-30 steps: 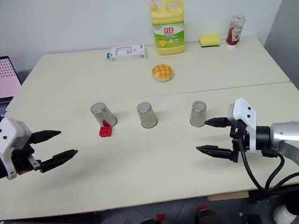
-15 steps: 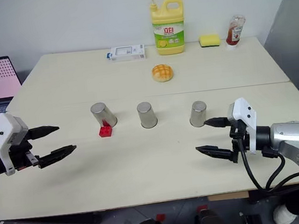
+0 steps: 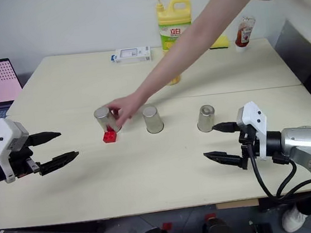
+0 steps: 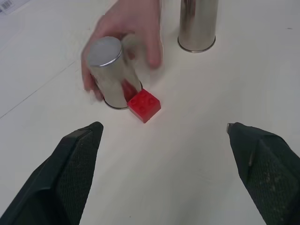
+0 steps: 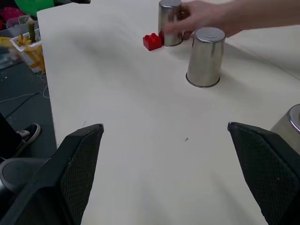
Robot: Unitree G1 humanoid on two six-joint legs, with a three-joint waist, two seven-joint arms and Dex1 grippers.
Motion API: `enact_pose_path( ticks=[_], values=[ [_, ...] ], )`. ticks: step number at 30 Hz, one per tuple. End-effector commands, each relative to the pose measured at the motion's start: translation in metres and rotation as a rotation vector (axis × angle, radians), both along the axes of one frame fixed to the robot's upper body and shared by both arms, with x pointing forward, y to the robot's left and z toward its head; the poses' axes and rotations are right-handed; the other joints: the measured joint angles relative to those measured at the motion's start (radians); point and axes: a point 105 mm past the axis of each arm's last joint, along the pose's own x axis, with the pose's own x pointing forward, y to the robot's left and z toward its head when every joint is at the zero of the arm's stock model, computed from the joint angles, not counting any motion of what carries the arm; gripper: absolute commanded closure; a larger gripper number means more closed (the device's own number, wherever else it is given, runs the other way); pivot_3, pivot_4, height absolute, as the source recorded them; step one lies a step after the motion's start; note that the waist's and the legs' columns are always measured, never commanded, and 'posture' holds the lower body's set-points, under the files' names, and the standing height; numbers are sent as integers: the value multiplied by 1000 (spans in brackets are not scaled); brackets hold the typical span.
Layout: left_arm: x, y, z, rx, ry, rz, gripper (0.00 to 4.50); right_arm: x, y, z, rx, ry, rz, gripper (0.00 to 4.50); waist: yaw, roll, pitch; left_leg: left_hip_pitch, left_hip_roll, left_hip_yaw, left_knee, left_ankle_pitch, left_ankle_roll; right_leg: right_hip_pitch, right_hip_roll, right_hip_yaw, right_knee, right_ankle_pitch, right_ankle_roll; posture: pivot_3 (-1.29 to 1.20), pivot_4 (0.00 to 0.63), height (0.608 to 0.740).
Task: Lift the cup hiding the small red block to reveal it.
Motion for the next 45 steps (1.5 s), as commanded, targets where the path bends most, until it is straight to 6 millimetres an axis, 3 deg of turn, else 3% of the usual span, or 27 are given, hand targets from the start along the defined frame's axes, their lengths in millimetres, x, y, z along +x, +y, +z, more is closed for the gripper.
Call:
enact_pose_path(
  ticks=[1,21,30,39,45],
  values=[
    [0,1,6,21,-21,-7,9,-2,1,10,-6,-45,11,0,0,0,0,0,0,0,0,0,0,0,0,0,0,0,0,0,150,740],
    [1,1,6,25,-21,-14,9,-2,1,7,-3,-45,9,0,0,0,0,0,0,0,0,0,0,0,0,0,0,0,0,0,150,740],
    [5,-13,4,4,-20,-60,9,-3,3,7,8,-51,3,0,0,0,0,0,0,0,0,0,0,0,0,0,0,0,0,0,150,740],
    [9,-22,6,-3,-26,-91,9,1,19,18,69,-74,16,0,-2,0,0,0,0,0,0,0,0,0,0,0,0,0,0,0,150,740],
    [11,-28,7,-3,-25,-112,9,23,57,29,95,-138,51,0,-4,0,0,0,0,0,0,0,0,0,1,0,1,0,0,0,150,740]
  ],
)
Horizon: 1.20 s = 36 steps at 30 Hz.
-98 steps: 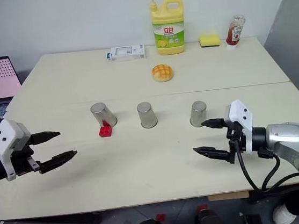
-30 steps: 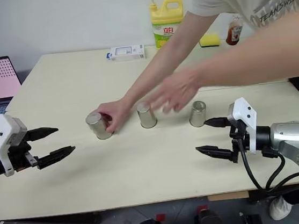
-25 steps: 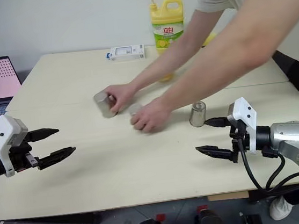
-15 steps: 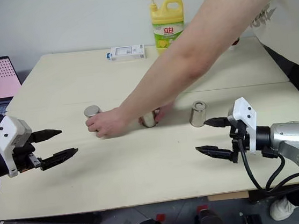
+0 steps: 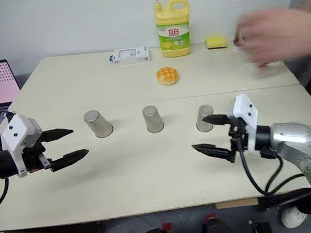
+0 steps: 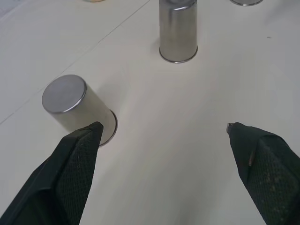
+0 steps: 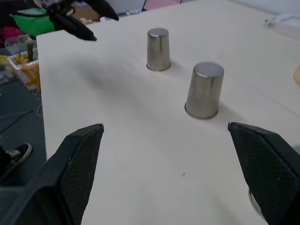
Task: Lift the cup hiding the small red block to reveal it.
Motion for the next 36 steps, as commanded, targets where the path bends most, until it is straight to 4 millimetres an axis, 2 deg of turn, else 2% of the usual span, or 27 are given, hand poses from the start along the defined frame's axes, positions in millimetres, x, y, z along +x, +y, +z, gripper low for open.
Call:
enact_pose_path(
  ticks=[1,7,11,14,18,24,33,36],
  values=[
    [0,-5,7,-1,-23,-26,9,19,24,3,-30,-48,-8,0,-1,0,0,0,0,0,0,0,0,0,0,0,0,0,0,0,150,740],
    [-2,-4,8,-7,-15,-33,9,63,68,-4,-76,-35,-53,0,0,0,0,0,0,1,0,0,0,-1,0,1,0,0,0,0,150,740],
    [-3,-4,9,-9,-12,-35,9,94,85,-13,-92,-16,-115,0,2,0,0,-1,0,1,0,0,0,-2,0,1,0,0,0,0,150,740],
    [-4,-4,9,-9,-10,-35,9,110,96,-20,-92,14,-152,0,3,0,0,-2,0,2,0,0,0,-2,0,1,0,0,0,0,150,740],
    [-6,-3,8,-8,-7,-31,9,121,113,-27,-93,38,-156,0,0,0,0,-2,0,3,0,0,0,-3,0,2,0,0,-1,0,150,740],
    [-6,-3,7,-7,-6,-24,9,140,128,-33,-100,57,-196,0,-2,0,0,-2,1,4,0,0,0,-5,0,3,2,0,-1,0,150,740],
    [-8,-2,6,-6,-7,-15,9,151,137,-39,-132,46,-224,0,-3,0,0,-2,1,6,0,0,0,-6,-1,5,2,0,-1,0,150,740],
    [-8,-2,6,-3,-9,-12,0,153,138,-39,-129,39,-234,511,-3,0,0,-2,1,6,0,0,0,-6,-1,5,2,0,-1,0,150,740]
  ],
)
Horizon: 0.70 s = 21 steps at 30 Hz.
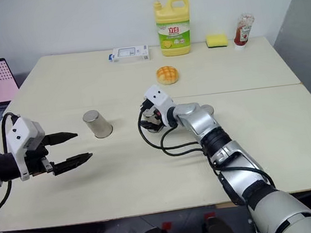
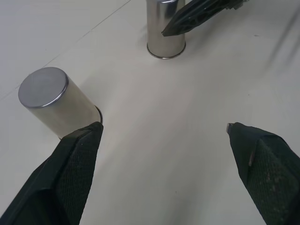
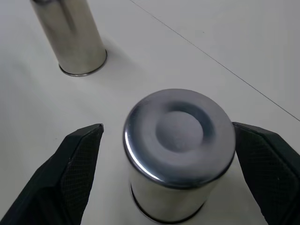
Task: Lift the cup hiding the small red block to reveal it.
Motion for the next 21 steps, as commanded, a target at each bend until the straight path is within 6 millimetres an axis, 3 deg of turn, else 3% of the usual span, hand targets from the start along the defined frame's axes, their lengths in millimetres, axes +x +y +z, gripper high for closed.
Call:
enact_pose_path(
  ticks=[1,6,11,14,18,21],
  values=[
    [-2,-1,13,16,-54,-1,0,3,5,19,35,-61,7,756,0,0,0,0,0,0,0,0,0,0,0,0,0,0,0,0,150,740],
    [-1,-3,12,14,-55,-5,0,-2,10,33,89,-78,35,1888,0,0,0,0,0,0,0,0,0,0,0,0,0,0,0,0,150,740],
    [1,-6,11,7,-54,-18,0,-11,3,63,151,-131,45,1892,0,0,0,0,0,0,-1,0,0,-1,0,1,0,0,0,0,150,740],
    [2,-9,11,1,-52,-29,0,-17,-17,72,155,-146,21,1892,3,0,0,-1,0,0,-2,0,0,-2,0,0,0,0,0,0,150,740],
    [4,-11,10,-1,-49,-41,0,-23,-39,65,122,-124,-8,1893,6,-1,0,-1,-1,0,-3,0,0,-1,-1,0,-1,0,0,0,150,740],
    [8,-13,10,-4,-51,-54,0,-23,-53,45,71,-77,-38,1893,3,-1,0,-1,-1,1,-3,0,0,-2,-1,1,-1,0,0,0,150,740]
  ],
)
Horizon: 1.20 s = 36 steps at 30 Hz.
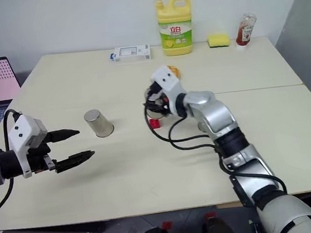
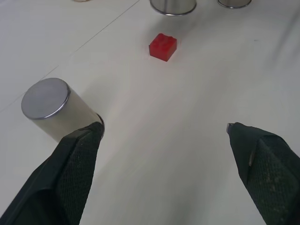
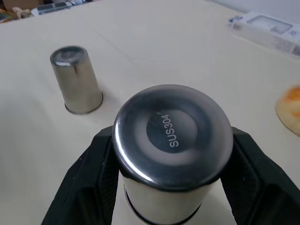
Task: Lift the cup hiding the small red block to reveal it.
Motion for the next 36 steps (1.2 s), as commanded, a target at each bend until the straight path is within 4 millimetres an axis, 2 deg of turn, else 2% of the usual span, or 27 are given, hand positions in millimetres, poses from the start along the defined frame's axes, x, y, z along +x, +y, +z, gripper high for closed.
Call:
enact_pose_path(
  ticks=[1,7,9,10,14,20,21,23,25,28,32,36],
  values=[
    [5,-5,6,-9,-30,-30,0,-4,-10,-5,-17,9,-7,1893,0,0,0,0,0,0,0,0,0,0,0,0,0,0,0,0,150,740],
    [8,-6,6,-10,-31,-41,0,2,-13,-19,-34,45,-38,1893,-15,0,0,-3,1,4,-3,0,0,-8,1,3,3,0,0,0,150,740],
    [8,-6,6,-8,-31,-41,0,4,-14,-23,-40,54,-46,1186,-16,0,0,-3,1,4,-3,0,0,-8,1,3,2,0,0,0,150,740],
    [8,-6,6,-8,-31,-41,0,5,-14,-25,-42,56,-49,1097,-16,0,0,-3,1,5,-4,0,0,-9,1,3,1,0,0,0,150,740],
    [6,-6,6,-9,-30,-39,0,8,-15,-22,-35,44,-65,124,-16,0,0,-5,1,5,-4,0,0,-9,1,3,-1,0,0,0,150,740],
    [4,-6,5,-13,-29,-34,0,9,-19,28,124,-57,-95,20,-16,0,0,-5,1,5,-4,0,0,-10,1,3,0,0,0,0,150,740],
    [4,-6,5,-11,-29,-32,0,7,-20,43,167,-88,-90,20,-16,0,0,-5,1,5,-4,0,0,-10,1,3,0,0,0,0,150,740],
    [4,-5,4,-8,-27,-24,0,-1,-24,69,241,-136,-74,20,-15,0,0,-5,1,5,-4,0,0,-10,1,3,0,0,0,0,150,740],
    [3,-4,4,-8,-27,-18,0,-9,-31,86,281,-172,-63,20,-15,0,0,-5,1,5,-4,0,0,-10,1,3,0,0,0,0,150,740],
    [2,-2,5,-8,-28,-14,0,-29,-47,93,259,-206,-13,20,-13,0,0,-5,1,5,-5,0,0,-10,1,3,0,0,0,0,150,740],
    [-1,3,5,4,-21,10,0,-63,-65,72,132,-195,93,20,2,-1,0,-6,0,5,-6,0,0,-10,0,3,-2,0,0,0,150,740],
    [-6,7,3,7,-12,20,0,-116,-80,33,-6,-132,277,20,4,0,0,-6,0,4,-6,0,0,-10,0,2,-2,0,0,0,150,740]
  ],
)
